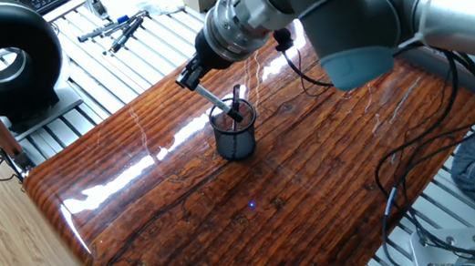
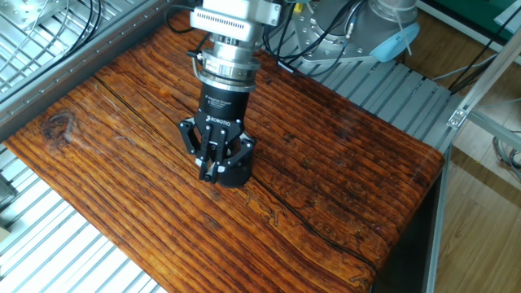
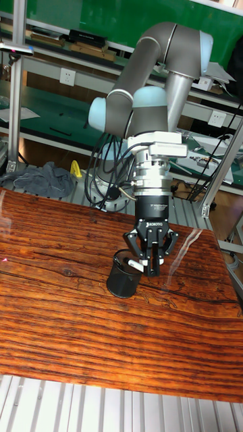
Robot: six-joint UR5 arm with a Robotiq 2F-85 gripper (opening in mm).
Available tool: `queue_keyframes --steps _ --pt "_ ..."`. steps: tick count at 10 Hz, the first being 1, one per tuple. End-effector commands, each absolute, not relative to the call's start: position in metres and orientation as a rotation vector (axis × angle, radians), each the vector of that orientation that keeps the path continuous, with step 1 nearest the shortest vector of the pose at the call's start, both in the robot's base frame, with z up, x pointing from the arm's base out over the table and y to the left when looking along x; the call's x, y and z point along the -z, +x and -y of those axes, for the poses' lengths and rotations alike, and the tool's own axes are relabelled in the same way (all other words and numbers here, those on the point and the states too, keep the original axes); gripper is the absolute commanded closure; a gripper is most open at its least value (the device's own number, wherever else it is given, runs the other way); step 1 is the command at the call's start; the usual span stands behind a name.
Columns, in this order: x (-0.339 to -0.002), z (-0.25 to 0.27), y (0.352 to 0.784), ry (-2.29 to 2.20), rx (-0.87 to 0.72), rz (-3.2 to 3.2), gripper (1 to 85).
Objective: Put the pen into the pen holder
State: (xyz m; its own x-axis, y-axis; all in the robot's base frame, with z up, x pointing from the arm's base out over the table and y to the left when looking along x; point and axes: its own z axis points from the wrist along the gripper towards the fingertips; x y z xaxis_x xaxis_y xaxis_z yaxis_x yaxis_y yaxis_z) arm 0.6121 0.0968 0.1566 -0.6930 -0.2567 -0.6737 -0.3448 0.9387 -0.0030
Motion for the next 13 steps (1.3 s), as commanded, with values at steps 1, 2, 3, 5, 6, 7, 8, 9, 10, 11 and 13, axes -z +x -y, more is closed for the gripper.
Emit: queue_keyframes --steps 1,2,3,5,6,7,8,9,10,11,13 --pt "-0.1537 -0.0915 0.6126 -0.428 -0.167 -2.347 84.3" --pt "-0.1533 -0.0909 0.6127 -0.428 -0.164 -2.348 84.3" --pt "-0.1515 -0.0878 0.6123 -0.421 -0.152 -2.357 84.3" --pt "-0.1503 -0.0865 0.6124 -0.419 -0.148 -2.361 73.3" --pt "-0.1496 -0.0864 0.6120 -0.419 -0.148 -2.365 67.3" --pt "-0.1488 -0.0860 0.6116 -0.416 -0.148 -2.369 66.3" --pt "-0.1482 -0.0864 0.6115 -0.411 -0.153 -2.373 55.3" --pt "-0.1473 -0.0887 0.6118 -0.408 -0.167 -2.375 51.3" --pt "-0.1465 -0.0898 0.6126 -0.411 -0.170 -2.375 48.3" --pt "-0.1462 -0.0903 0.6127 -0.412 -0.172 -2.376 44.0" --pt "-0.1452 -0.0904 0.6114 -0.419 -0.171 -2.384 43.3"
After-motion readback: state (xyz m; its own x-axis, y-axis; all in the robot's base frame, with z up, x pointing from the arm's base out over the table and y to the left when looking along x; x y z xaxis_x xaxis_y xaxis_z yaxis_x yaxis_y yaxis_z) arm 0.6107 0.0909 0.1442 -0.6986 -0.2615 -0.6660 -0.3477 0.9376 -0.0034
